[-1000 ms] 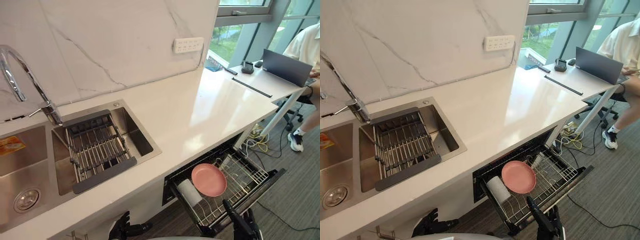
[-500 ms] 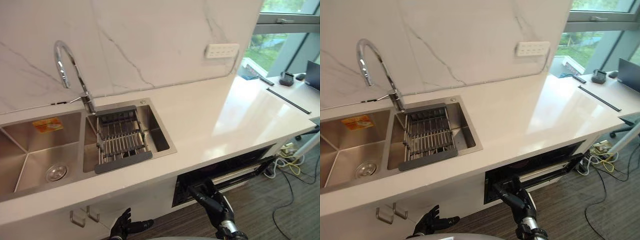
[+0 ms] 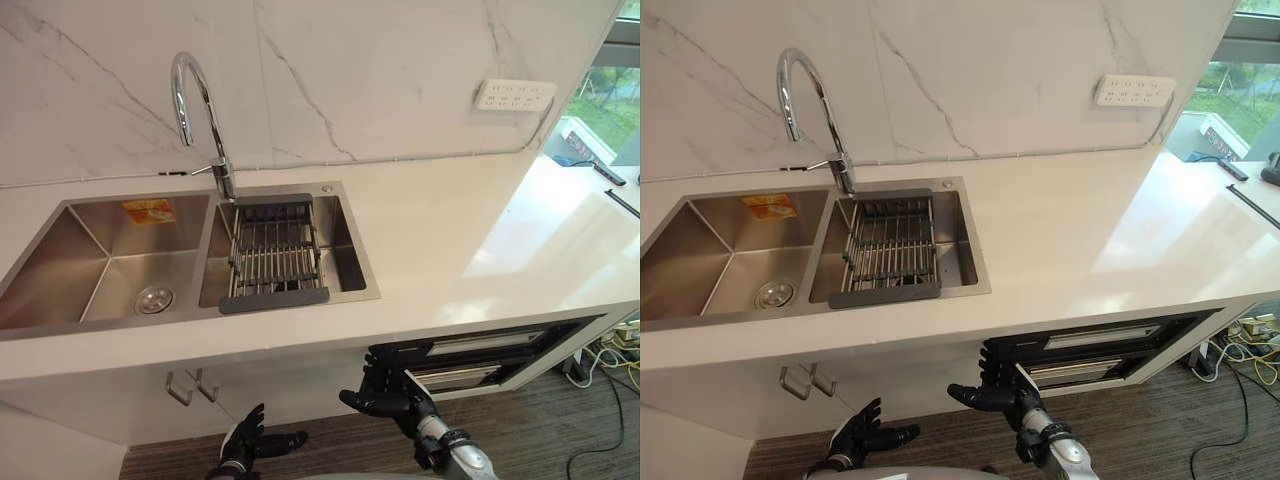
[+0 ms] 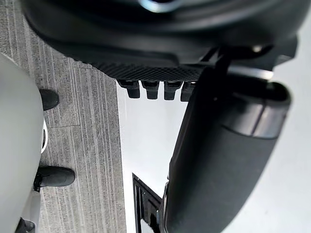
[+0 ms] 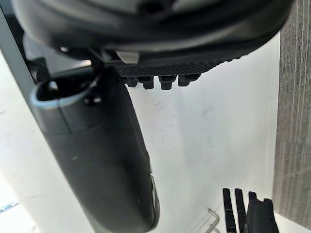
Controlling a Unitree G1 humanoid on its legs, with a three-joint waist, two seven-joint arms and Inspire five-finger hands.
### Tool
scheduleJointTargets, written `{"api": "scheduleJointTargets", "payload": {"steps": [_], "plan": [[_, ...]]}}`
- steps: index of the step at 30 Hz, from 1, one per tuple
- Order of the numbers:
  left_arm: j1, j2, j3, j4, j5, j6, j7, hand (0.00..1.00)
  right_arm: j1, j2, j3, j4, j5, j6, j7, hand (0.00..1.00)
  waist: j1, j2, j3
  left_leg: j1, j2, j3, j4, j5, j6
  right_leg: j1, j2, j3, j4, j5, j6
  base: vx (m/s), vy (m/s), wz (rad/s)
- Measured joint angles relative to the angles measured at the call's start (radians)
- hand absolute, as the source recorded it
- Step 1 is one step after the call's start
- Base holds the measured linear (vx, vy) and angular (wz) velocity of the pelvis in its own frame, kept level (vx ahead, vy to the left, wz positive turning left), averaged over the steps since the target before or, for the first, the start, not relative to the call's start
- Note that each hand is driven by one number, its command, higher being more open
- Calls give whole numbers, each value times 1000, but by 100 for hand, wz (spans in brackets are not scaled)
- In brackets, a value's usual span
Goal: Walk over to the sink, pick up the cup, carry it to the dishwasher, place the cup inside the dishwasher, then close the dishwasher door
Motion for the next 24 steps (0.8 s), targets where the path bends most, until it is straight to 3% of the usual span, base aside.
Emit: {"api": "scheduleJointTargets", "payload": {"steps": [6, 14, 18, 24], "plan": [[-12, 14, -1, 9, -3, -13, -4, 100, 45, -53, -31, -156, -100, 62, 7, 100, -27, 0, 28, 8, 5, -22, -13, 11, -10, 2, 6, -12, 16, -5, -13, 34, -4, 9], [-9, 48, 0, 27, -16, -15, -5, 100, 116, -41, -147, -185, -242, 67, -9, 100, -55, -7, 34, 18, 4, -36, -14, 9, -11, -1, 5, 53, 63, -42, -9, 38, 10, 7], [2, 70, 5, 47, -51, -15, -12, 100, 117, -40, -224, -66, -300, 40, -46, 100, -73, -9, 35, 18, 2, -35, -14, 7, -11, -5, 3, 56, 67, -47, -9, 0, 0, 0], [27, 78, 24, 47, -65, -33, -22, 100, 115, -37, -310, 120, -362, -21, -120, 100, -74, -9, 35, 18, 0, -46, -14, 7, -11, -2, -1, 44, 72, -53, -6, 6, -6, 5]]}}
